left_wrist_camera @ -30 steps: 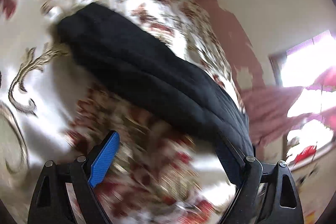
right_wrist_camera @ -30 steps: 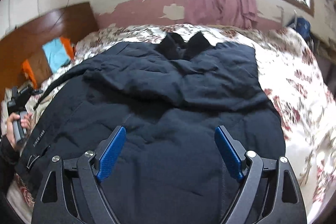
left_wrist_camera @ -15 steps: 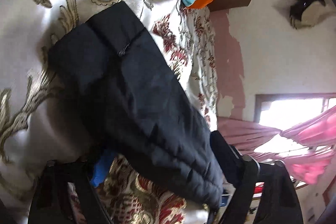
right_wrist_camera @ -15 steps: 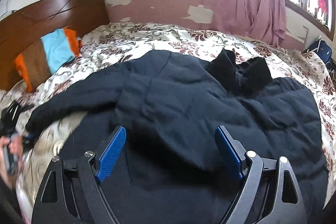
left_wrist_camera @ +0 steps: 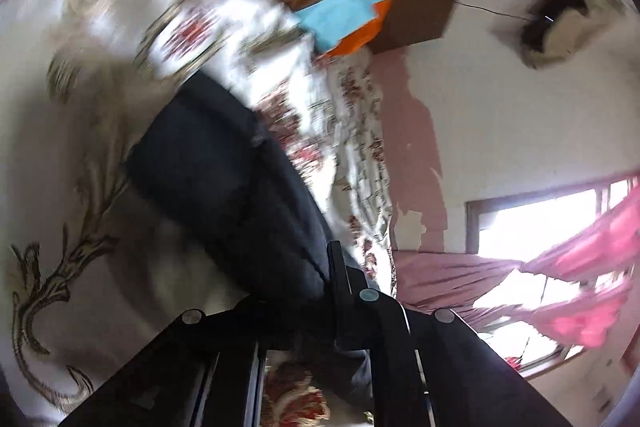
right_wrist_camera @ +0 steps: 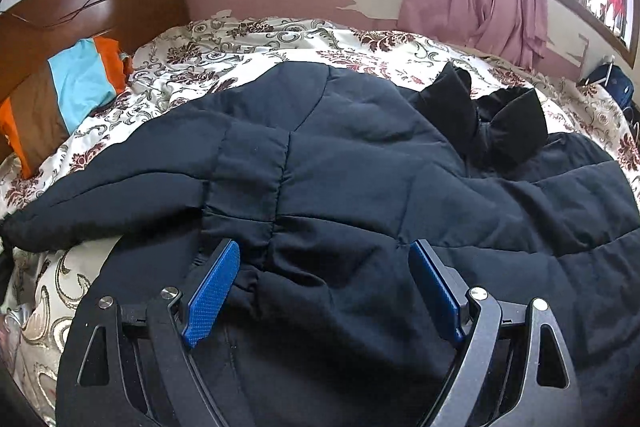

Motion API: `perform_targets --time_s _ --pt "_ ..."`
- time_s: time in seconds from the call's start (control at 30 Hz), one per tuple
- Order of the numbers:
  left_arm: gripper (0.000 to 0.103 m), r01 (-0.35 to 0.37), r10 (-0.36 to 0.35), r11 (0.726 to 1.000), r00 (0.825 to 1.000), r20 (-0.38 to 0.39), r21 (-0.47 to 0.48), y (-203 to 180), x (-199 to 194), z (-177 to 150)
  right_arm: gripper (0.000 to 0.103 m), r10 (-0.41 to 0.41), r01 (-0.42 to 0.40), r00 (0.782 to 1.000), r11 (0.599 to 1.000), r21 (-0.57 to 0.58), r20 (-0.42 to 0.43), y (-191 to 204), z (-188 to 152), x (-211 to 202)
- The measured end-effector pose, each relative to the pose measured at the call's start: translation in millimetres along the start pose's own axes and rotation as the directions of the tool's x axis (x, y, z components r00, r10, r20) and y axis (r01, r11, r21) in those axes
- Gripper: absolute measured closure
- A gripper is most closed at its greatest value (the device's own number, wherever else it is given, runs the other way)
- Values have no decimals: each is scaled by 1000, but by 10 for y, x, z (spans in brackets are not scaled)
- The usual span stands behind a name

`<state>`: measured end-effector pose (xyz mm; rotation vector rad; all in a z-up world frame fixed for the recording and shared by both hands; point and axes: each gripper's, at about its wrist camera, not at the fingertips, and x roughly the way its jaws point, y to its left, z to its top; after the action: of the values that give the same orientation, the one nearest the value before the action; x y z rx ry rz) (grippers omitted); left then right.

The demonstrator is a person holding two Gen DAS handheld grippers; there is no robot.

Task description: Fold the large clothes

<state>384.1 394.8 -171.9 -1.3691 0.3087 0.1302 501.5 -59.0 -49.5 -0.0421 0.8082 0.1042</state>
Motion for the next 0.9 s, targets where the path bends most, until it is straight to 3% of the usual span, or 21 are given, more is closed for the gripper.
perform_targets --time_s 0.17,0.33,0.57,0.63,0.73,0.9 --pt "94 17 -31 978 997 66 210 -591 -206 -34 21 38 -39 999 999 4 23 -130 -5 -155" --pt "94 59 -111 904 989 99 424 -1221 -480 -263 21 73 -72 997 997 -38 34 -353 -93 -464" --pt "94 148 -216 759 976 32 634 -2111 -733 -921 21 79 -75 995 996 -49 67 -937 -296 -968" --pt "94 165 -225 703 974 -4 691 -2352 -782 -1204 21 75 -73 995 997 -27 68 -1162 -343 -1071" --pt "94 185 -208 606 976 -70 773 -2640 -750 -1666 21 68 -68 994 998 0 83 -1472 -414 -1184" --pt "94 215 -124 482 976 -177 849 -2891 -578 -2548 20 57 -64 992 996 68 113 -1950 -557 -1274"
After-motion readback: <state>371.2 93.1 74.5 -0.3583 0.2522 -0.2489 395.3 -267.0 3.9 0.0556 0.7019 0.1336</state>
